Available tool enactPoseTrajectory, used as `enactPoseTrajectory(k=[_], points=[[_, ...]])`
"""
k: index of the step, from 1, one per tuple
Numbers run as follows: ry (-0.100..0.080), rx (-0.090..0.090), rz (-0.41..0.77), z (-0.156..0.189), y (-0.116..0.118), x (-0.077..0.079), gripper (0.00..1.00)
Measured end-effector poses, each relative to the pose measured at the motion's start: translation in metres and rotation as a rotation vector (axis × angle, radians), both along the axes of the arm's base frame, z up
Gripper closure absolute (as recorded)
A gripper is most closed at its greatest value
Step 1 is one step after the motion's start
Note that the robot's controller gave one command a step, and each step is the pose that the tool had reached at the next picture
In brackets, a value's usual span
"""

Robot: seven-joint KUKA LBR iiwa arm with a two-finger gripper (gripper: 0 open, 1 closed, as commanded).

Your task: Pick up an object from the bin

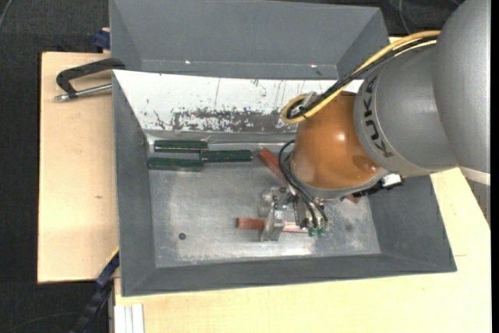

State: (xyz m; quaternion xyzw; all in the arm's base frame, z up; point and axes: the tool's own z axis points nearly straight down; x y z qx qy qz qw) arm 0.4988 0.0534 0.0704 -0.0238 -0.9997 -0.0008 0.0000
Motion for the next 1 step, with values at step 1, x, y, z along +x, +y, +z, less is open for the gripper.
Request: enactPoseTrajectory(k=[1], points=[[-0.015, 0.001, 0.011, 0.1329, -0.0010, 0.0242, 1.00]])
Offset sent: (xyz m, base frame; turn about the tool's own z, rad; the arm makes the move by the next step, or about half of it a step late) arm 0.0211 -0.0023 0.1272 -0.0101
